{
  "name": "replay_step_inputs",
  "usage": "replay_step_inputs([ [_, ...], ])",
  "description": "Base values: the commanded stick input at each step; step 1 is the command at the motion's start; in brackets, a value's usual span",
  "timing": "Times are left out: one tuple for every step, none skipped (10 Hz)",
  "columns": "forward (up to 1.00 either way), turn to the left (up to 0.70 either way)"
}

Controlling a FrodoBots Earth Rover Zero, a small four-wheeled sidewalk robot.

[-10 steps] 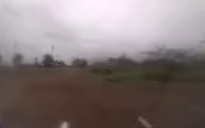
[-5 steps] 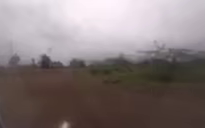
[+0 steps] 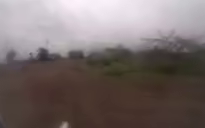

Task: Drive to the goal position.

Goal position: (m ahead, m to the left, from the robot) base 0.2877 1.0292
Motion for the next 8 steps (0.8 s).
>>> replay_step_inputs([
  [0.70,0.00],
  [0.70,0.03],
  [0.70,0.10],
  [0.70,0.17],
  [0.70,0.23],
  [0.70,0.30],
  [0.70,0.35],
  [0.70,0.35],
])
